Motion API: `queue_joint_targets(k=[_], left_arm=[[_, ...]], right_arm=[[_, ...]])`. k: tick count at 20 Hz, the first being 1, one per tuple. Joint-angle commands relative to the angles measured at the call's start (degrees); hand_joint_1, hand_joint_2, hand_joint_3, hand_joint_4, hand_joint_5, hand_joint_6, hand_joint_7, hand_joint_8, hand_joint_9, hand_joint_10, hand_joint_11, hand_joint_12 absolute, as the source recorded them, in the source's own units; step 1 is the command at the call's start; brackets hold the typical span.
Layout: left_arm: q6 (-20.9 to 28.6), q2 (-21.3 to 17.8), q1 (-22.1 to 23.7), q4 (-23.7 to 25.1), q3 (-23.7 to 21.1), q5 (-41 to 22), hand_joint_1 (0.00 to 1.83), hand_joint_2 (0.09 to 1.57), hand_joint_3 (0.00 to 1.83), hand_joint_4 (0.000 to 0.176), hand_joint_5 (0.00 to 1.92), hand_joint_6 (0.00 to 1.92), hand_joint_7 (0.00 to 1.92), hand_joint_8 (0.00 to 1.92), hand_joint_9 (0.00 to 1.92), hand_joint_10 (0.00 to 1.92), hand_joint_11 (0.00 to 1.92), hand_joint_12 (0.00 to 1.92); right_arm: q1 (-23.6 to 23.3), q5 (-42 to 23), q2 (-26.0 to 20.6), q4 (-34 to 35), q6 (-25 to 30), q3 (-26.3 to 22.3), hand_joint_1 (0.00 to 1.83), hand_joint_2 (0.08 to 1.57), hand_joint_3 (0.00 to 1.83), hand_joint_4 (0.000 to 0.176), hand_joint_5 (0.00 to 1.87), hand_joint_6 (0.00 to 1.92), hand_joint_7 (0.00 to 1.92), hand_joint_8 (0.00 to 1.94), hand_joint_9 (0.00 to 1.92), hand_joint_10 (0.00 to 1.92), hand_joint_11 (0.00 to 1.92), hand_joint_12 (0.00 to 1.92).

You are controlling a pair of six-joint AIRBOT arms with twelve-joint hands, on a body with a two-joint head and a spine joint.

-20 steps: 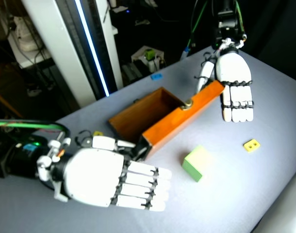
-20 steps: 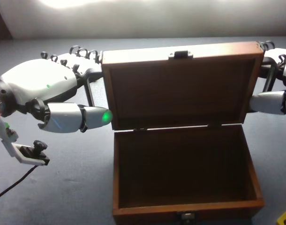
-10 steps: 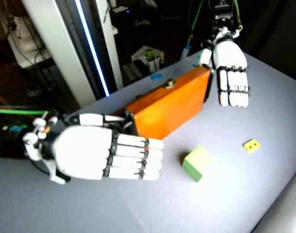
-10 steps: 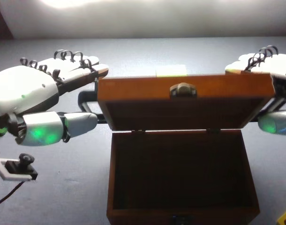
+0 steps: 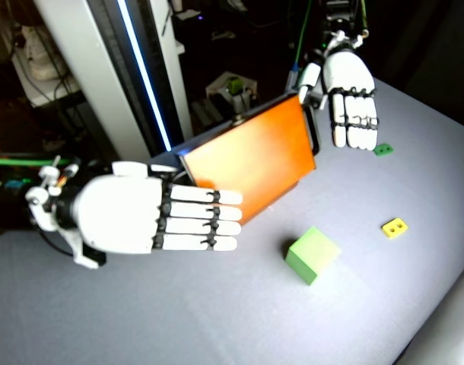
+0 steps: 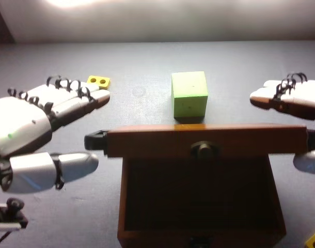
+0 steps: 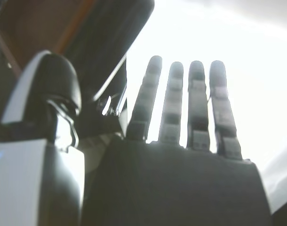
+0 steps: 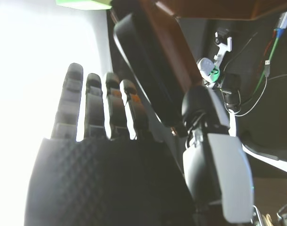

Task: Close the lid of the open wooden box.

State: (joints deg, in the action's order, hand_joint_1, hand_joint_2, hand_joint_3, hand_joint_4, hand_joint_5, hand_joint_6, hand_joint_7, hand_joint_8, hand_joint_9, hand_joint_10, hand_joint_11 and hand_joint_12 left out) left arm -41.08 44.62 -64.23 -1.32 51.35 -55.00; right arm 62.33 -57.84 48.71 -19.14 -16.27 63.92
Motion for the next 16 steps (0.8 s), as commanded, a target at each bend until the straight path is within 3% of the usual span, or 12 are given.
queue_joint_targets(k=[1, 7, 9, 11, 14, 16], left_arm=[[0.2, -0.3, -0.1, -1.4, -0.1, -8.1, 0.00, 1.33, 0.00, 0.000, 0.00, 0.00, 0.00, 0.00, 0.02, 0.00, 0.00, 0.12], [0.0, -1.2, -3.8, -3.9, -1.6, -11.3, 0.00, 1.31, 0.00, 0.000, 0.00, 0.00, 0.00, 0.00, 0.05, 0.01, 0.01, 0.14], [-0.2, -2.0, -5.5, -4.6, -2.8, -13.6, 0.00, 1.31, 0.00, 0.000, 0.00, 0.00, 0.01, 0.00, 0.08, 0.00, 0.00, 0.23], [-0.2, -2.6, -7.9, -5.8, -3.6, -16.2, 0.00, 1.31, 0.00, 0.000, 0.00, 0.00, 0.00, 0.00, 0.06, 0.00, 0.00, 0.13], [-0.2, -3.1, -10.3, -7.6, -4.5, -19.2, 0.00, 1.30, 0.00, 0.000, 0.00, 0.00, 0.02, 0.00, 0.08, 0.00, 0.00, 0.35], [-0.2, -3.1, -11.7, -8.4, -5.0, -20.2, 0.00, 1.29, 0.00, 0.000, 0.00, 0.00, 0.01, 0.00, 0.07, 0.00, 0.00, 0.34]], right_arm=[[-0.1, -6.8, -0.1, 3.0, 0.6, 0.0, 0.26, 1.31, 0.00, 0.002, 0.03, 0.00, 0.06, 0.00, 0.02, 0.00, 0.11, 0.05], [3.0, -6.8, 1.5, 4.9, 0.6, 0.0, 0.30, 1.32, 0.00, 0.000, 0.04, 0.00, 0.05, 0.00, 0.00, 0.00, 0.06, 0.04], [3.6, -6.7, 2.6, 5.6, 0.6, 0.4, 0.29, 1.33, 0.01, 0.000, 0.05, 0.01, 0.06, 0.00, 0.00, 0.00, 0.06, 0.04], [4.1, -6.6, 3.3, 5.8, 0.6, 0.6, 0.30, 1.33, 0.00, 0.000, 0.05, 0.01, 0.05, 0.00, 0.00, 0.00, 0.05, 0.04], [4.4, -6.0, 3.4, 5.6, 0.6, 0.2, 0.32, 1.34, 0.00, 0.000, 0.05, 0.00, 0.03, 0.00, 0.00, 0.00, 0.01, 0.02], [4.9, -5.9, 3.4, 5.6, 0.6, -0.3, 0.29, 1.34, 0.00, 0.000, 0.04, 0.00, 0.03, 0.00, 0.00, 0.00, 0.00, 0.00]])
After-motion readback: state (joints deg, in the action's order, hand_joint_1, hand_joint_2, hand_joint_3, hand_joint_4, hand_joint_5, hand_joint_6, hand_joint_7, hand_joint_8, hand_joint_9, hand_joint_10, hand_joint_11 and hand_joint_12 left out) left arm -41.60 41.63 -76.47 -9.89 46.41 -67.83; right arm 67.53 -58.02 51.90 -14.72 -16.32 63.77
